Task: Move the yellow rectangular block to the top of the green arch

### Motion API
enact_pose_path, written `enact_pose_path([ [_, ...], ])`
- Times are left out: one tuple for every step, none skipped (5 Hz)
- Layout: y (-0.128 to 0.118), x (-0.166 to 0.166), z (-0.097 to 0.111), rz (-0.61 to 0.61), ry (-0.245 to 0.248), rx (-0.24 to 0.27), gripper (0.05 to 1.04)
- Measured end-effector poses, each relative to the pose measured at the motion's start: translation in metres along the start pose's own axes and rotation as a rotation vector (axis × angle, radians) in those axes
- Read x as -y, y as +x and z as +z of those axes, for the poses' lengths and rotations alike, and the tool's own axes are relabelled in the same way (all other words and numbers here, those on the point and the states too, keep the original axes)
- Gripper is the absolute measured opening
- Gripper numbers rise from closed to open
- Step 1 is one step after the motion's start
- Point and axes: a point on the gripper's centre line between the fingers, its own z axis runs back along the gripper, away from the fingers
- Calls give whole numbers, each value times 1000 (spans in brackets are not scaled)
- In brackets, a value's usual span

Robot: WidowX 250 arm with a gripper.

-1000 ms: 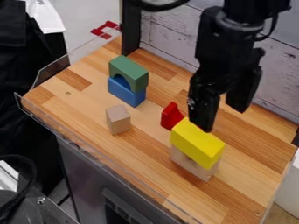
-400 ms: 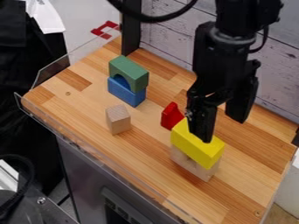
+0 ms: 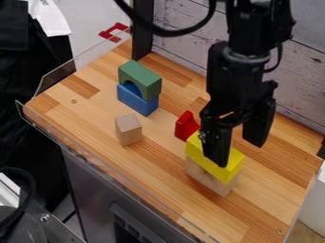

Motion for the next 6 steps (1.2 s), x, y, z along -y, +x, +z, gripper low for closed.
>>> enact_pose_path([
  [0,1,-7,0,3,-23,1000],
  [0,-2,-10,6,10,-32,1000],
  [0,-3,-13,13,4,-37,946],
  [0,-1,-14,13,-13,-47,663],
  [2,0,-15,17,42,-38,543],
  [3,0,-13,19,42,-33,543],
])
